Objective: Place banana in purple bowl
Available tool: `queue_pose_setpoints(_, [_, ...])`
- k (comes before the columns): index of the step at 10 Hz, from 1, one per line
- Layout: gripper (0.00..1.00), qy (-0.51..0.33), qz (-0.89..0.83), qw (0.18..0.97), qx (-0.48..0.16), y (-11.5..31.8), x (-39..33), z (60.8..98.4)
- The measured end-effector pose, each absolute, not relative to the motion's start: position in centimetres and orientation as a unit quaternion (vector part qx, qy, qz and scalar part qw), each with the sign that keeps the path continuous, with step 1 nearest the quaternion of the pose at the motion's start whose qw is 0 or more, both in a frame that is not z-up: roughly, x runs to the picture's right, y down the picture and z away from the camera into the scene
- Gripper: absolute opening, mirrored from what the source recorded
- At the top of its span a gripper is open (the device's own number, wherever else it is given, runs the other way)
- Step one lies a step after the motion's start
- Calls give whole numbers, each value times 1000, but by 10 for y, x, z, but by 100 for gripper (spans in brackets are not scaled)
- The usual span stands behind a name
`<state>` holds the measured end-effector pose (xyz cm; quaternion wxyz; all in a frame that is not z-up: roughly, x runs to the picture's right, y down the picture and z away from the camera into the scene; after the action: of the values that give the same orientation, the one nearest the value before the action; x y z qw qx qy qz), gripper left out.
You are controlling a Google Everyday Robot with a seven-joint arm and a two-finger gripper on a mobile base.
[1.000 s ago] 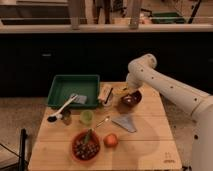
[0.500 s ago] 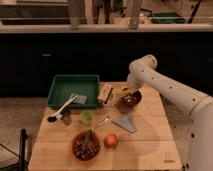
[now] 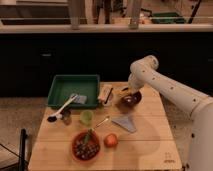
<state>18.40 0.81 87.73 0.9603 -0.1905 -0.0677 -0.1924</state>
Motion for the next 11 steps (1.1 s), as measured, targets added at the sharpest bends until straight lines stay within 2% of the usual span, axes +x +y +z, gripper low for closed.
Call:
queue_pose_setpoints(4, [74,-62,-179,963,-190,8,191,872])
queue_pose_setpoints(5, [79,-61,-175,964,-190,7,193,872])
queue_pose_setpoints(11, [80,-66,-160,968,-181,4,198,869])
